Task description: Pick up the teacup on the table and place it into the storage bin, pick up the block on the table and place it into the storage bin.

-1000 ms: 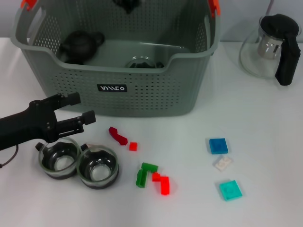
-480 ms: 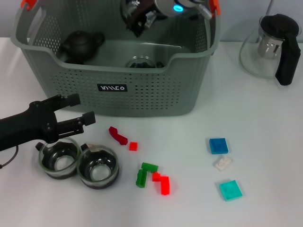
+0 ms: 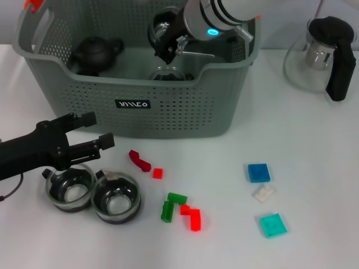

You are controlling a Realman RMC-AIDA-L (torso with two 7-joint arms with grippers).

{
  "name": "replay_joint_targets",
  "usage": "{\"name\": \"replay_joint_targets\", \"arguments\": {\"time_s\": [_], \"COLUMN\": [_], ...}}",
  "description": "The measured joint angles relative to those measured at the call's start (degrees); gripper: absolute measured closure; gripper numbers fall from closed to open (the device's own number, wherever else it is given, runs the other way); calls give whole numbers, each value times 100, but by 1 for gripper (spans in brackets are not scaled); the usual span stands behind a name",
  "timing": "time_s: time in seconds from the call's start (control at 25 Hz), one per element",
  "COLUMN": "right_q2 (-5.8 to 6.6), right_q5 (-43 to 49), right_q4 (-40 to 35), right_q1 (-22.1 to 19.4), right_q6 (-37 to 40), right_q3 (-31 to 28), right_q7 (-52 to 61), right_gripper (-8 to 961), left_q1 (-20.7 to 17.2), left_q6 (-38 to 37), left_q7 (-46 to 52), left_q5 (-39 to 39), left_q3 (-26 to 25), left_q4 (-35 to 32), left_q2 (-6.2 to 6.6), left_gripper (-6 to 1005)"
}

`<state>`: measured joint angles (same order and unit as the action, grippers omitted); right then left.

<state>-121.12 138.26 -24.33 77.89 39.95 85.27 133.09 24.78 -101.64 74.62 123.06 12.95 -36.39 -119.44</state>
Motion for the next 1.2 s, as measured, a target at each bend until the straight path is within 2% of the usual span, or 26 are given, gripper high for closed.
{"name": "replay_joint_targets", "arguments": {"time_s": [0.64, 0.84, 0.88, 0.96, 1.08, 1.2], "right_q2": [9, 58, 72, 105, 120, 134], "right_q5": [-135, -131, -133, -140, -272, -965], "right_q4": [-5, -175, -321, -962, -2413, -3836], "right_q1": [25, -38, -121, -448, -1201, -1961], "right_q6": [113, 129, 168, 395, 1090, 1870], "right_q3": [142, 67, -11, -314, -1005, -1597], "right_q7": [145, 291, 294, 294, 190, -102], "right_gripper": [775, 571, 530, 284, 263, 243], "left_q1": [-31, -34, -34, -35, -41, -44], "left_q6": [22, 23, 25, 31, 34, 32], "left_q7": [-1, 0, -1, 0, 0, 0], "left_q5": [-3, -23, -21, -14, -13, -31], "left_q3": [-4, -3, -3, -3, -3, -3], "left_q4": [1, 0, 0, 0, 0, 0], "left_q2": [0, 0, 0, 0, 0, 0], "left_gripper": [158, 158, 158, 158, 157, 157]}}
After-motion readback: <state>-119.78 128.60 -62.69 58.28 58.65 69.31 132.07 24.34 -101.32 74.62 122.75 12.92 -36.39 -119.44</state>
